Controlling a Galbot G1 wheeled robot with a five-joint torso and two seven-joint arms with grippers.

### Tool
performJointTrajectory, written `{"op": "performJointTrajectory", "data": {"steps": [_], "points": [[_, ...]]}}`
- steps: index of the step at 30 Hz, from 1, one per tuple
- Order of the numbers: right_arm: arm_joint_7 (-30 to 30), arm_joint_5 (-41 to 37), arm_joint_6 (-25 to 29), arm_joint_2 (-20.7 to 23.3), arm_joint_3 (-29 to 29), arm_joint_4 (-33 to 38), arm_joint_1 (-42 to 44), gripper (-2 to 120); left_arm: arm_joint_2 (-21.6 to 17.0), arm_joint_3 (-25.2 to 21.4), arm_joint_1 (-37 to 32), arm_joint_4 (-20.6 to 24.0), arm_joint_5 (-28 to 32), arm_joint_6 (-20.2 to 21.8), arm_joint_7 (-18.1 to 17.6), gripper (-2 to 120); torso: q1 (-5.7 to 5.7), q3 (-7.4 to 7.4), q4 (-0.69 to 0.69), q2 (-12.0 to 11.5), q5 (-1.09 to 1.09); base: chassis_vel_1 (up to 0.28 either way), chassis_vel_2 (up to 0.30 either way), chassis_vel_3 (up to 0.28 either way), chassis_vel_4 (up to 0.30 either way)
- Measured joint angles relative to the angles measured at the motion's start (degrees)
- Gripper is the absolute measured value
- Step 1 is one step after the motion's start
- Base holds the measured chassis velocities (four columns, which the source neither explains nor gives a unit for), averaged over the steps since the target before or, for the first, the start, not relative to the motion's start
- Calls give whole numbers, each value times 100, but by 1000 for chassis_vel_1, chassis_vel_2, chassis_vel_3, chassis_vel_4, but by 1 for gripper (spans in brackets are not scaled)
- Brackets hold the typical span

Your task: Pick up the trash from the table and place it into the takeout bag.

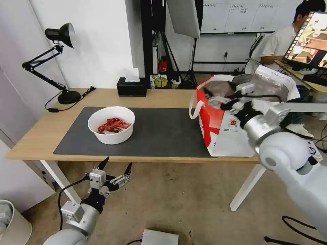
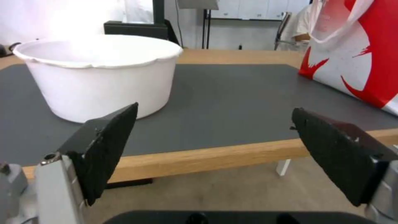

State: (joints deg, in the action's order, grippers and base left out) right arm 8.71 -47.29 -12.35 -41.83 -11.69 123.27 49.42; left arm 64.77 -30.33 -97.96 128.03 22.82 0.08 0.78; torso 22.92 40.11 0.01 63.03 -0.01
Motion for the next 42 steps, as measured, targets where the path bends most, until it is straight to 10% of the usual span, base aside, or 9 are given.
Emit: {"op": "performJointTrajectory", "data": {"steps": [16, 42], "points": [[-514, 1448, 1108, -960, -563, 44, 3252, 100, -57, 32, 143, -91, 54, -13, -2, 100, 0, 0, -2, 0, 0, 0, 0, 0, 0], [-402, 2092, 1465, -1521, -758, -234, 3977, 100, -236, -11, 348, -241, 288, -21, -13, 100, 0, 0, 1, 0, 0, 0, 0, 0, 0]]}}
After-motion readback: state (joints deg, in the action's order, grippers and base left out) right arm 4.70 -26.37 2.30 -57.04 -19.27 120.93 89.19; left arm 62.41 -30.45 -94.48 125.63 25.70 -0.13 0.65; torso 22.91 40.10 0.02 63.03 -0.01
